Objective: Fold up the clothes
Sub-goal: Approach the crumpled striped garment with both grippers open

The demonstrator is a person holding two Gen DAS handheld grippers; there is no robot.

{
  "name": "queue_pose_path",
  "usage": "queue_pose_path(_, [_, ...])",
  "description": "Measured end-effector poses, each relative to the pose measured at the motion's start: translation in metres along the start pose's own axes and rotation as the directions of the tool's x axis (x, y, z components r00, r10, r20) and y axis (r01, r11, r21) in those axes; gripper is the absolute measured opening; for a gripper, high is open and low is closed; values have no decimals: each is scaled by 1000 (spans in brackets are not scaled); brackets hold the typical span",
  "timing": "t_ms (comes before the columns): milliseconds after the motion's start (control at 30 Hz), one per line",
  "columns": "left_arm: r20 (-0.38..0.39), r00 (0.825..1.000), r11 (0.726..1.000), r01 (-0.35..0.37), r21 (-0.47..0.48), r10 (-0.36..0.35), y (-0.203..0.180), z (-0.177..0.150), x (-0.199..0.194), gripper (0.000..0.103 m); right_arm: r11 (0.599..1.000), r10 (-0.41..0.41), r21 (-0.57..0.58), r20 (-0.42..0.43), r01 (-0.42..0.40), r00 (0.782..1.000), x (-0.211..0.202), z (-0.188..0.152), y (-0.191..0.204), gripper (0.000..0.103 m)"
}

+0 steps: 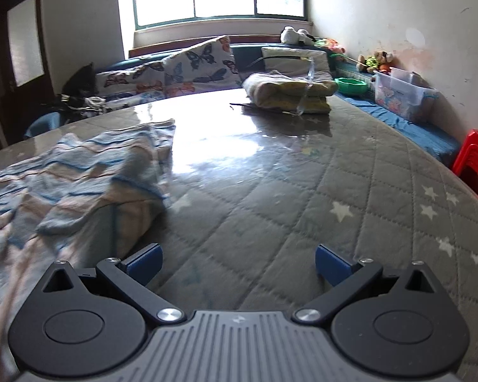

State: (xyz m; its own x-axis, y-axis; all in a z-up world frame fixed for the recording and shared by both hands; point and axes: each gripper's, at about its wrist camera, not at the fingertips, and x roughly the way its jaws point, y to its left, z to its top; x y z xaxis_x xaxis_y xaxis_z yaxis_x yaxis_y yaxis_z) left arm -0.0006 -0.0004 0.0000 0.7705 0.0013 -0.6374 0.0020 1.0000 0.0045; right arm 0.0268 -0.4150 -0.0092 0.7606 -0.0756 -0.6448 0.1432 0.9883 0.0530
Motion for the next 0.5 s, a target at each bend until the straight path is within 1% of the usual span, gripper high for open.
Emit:
queue_pose_path(100, [-2,1000,1000,-6,-5,6,-4,-3,-3,103,1000,-3,-11,-3,3,1000,1,1,2,103])
queue_pose_path(133, [3,1000,1000,2,-16,-2,-4,-5,-6,103,1000,-5,-13,-3,5,1000,1,1,4,103])
queue_pose_path(200, [-3,1000,1000,-10,-5,10,-10,-6,-10,103,998,-2,-59,67,6,998,-16,-13,19,103])
queue_pose_path(267, [1,1000,1000,5,-8,-5,-13,-10,-18,103,996,10,-87,91,-2,996,-33,-28,35,103])
queue_pose_path(367, [-7,1000,1000,22,-6,-22,-20,-12,-24,103,995,81,-61,54,-78,995,-49,-33,26,103])
queue_pose_path(500, [-18,999,999,42,6,-42,-31,-14,-32,103,990,119,-76,44,-116,992,-62,-42,33,103])
